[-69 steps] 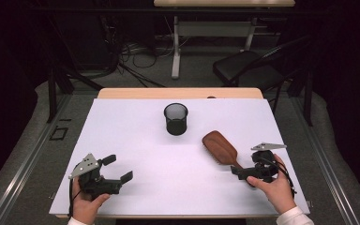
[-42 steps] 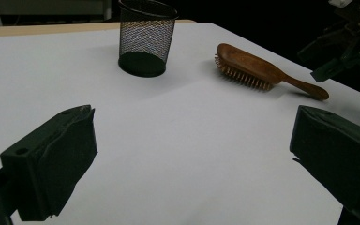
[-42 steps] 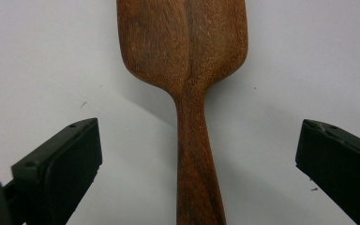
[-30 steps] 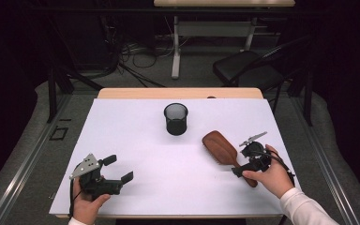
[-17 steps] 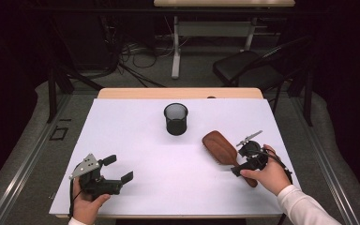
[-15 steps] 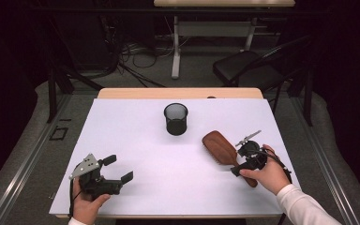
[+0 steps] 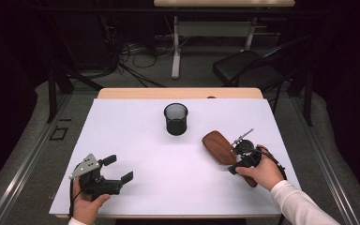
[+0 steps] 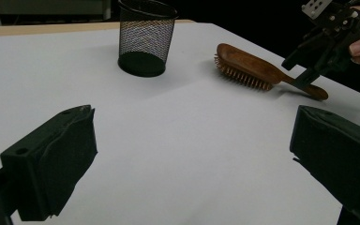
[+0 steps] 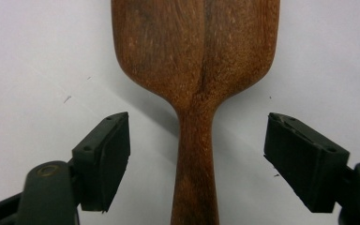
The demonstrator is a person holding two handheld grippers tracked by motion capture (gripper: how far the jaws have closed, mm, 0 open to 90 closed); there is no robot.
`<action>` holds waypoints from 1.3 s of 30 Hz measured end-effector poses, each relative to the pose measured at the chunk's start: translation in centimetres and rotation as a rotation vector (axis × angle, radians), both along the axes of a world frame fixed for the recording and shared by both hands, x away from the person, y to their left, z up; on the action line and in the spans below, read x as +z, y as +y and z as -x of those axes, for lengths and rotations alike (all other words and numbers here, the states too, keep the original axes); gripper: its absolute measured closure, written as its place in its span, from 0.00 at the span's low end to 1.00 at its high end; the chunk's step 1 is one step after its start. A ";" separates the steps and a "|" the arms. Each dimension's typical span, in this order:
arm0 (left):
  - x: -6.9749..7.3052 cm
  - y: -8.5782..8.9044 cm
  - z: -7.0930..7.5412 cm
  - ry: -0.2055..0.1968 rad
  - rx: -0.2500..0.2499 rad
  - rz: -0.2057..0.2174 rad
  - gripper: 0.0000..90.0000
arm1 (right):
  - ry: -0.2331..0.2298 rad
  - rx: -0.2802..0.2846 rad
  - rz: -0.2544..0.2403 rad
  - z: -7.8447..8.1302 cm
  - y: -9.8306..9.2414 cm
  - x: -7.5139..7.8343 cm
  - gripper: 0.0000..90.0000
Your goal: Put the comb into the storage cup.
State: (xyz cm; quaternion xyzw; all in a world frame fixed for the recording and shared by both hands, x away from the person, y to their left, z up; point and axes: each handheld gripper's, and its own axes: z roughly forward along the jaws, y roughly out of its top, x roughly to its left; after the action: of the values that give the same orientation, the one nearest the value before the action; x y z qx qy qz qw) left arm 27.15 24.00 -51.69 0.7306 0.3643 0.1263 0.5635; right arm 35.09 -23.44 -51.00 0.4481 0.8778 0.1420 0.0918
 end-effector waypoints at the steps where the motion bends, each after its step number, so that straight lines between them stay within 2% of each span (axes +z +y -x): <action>1: 0.0 0.0 0.0 0.000 0.002 -0.001 0.01 | 0.008 -0.005 0.004 -0.1 0.0 0.0 0.26; 2: 0.0 0.0 0.0 0.001 0.002 -0.001 0.01 | 0.006 -0.024 -0.019 -0.1 0.1 -0.3 0.27; 3: 0.0 0.0 0.0 0.003 0.001 -0.001 0.01 | 0.018 -0.002 0.001 -0.3 0.0 -0.2 0.27; 4: 0.0 0.0 0.0 0.003 0.000 -0.001 0.01 | 0.027 -0.014 0.004 -0.3 0.1 -0.3 0.27; 7: 0.0 -0.1 0.0 0.002 0.000 0.000 0.01 | 0.016 -0.013 -0.007 -0.5 0.1 -0.6 0.27; 8: 0.0 -0.1 0.0 0.002 -0.001 0.001 0.01 | 0.032 -0.017 0.004 -0.6 0.2 -0.5 0.27; 9: 0.0 -0.1 0.0 0.002 -0.001 0.000 0.01 | 0.020 -0.015 -0.012 -0.7 0.1 -0.7 0.28; 11: 0.0 -0.1 0.0 0.003 -0.001 0.001 0.01 | 0.033 -0.037 -0.011 -0.7 0.3 -0.6 0.28; 12: 0.0 -0.1 0.0 0.003 -0.001 0.001 0.01 | 0.030 -0.020 -0.007 -0.8 0.2 -0.6 0.30; 13: -0.1 -0.1 0.0 0.003 -0.001 0.001 0.01 | 0.037 -0.019 -0.014 -0.8 0.3 -0.5 0.36; 14: -0.1 -0.1 0.0 0.003 -0.001 0.001 0.01 | 0.053 -0.024 -0.029 -0.8 0.4 -0.5 0.38; 16: 0.0 -0.1 0.0 0.003 -0.001 0.002 0.01 | 0.044 -0.025 -0.031 -1.0 0.5 -0.6 0.37; 17: 0.0 -0.1 0.0 0.003 -0.001 0.002 0.01 | 0.041 -0.024 -0.025 -1.0 0.5 -0.7 0.37; 20: -0.1 -0.1 -0.1 0.004 -0.002 0.000 0.01 | 0.071 -0.039 0.001 -1.1 0.7 -0.7 0.37; 27: -0.1 -0.1 -0.1 0.007 -0.001 0.000 0.01 | 0.098 -0.029 0.009 -1.2 0.5 -0.8 0.43; 28: -0.1 -0.1 -0.1 0.007 -0.004 0.002 0.01 | 0.084 -0.032 -0.010 -1.2 0.5 -0.9 0.44; 30: -0.1 -0.1 -0.1 0.008 -0.004 0.001 0.01 | 0.103 -0.035 0.004 -1.2 0.5 -0.8 0.46; 34: -0.1 -0.1 -0.1 0.010 -0.002 0.001 0.01 | 0.102 -0.030 0.011 -1.3 0.4 -0.7 0.50; 35: -0.1 -0.1 -0.1 0.010 -0.002 0.000 0.01 | 0.087 -0.037 -0.012 -1.2 0.4 -1.0 0.50; 39: -0.1 -0.1 -0.1 0.010 -0.005 0.004 0.01 | 0.092 -0.028 0.016 -1.3 0.4 -0.8 0.53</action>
State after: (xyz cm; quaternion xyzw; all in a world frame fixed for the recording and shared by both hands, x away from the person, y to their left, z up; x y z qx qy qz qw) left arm 27.28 23.90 -51.84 0.7310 0.3655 0.1208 0.5635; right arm 36.34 -23.05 -51.85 0.4654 0.8760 0.1130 0.0568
